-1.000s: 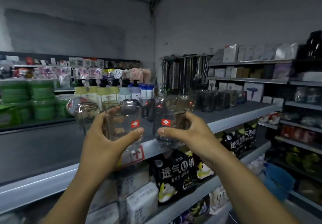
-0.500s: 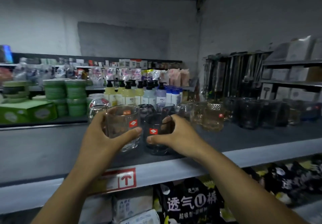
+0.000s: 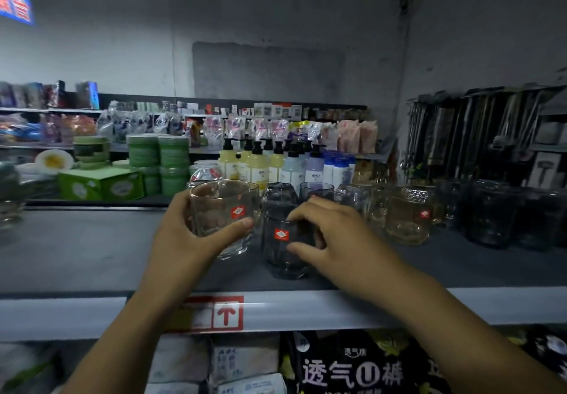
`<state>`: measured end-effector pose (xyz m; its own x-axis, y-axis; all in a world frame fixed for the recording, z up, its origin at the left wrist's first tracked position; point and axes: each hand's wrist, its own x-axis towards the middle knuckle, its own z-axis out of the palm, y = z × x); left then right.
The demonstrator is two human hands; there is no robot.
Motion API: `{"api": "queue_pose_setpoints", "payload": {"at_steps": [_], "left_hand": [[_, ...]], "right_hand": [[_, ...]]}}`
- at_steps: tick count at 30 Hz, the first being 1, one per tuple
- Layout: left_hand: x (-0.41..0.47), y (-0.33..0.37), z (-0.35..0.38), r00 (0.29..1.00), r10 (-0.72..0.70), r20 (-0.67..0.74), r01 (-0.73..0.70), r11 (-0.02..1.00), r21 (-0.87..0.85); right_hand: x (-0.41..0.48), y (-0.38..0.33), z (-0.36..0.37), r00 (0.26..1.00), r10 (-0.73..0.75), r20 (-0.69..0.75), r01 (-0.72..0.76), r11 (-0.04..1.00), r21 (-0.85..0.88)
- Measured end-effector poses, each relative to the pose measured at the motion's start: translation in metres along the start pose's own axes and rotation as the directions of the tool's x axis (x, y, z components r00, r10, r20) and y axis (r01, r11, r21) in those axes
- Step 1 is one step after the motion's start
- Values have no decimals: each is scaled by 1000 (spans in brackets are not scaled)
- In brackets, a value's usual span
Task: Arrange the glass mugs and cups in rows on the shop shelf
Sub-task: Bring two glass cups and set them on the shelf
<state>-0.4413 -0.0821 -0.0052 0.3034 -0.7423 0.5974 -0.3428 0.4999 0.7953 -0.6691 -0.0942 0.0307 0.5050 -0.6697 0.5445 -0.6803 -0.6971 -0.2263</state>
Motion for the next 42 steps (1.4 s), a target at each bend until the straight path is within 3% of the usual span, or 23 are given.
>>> {"api": "queue_pose_setpoints", "payload": {"at_steps": [20, 42], "left_hand": [[-6, -10, 2, 993, -33, 114, 26, 997, 66], [-10, 3, 20, 977, -35, 212, 23, 998, 60]], "right_hand": [[66, 36, 24, 993, 101, 53, -98, 993, -67], [59, 39, 31, 999, 45, 20, -43, 996, -82]]}}
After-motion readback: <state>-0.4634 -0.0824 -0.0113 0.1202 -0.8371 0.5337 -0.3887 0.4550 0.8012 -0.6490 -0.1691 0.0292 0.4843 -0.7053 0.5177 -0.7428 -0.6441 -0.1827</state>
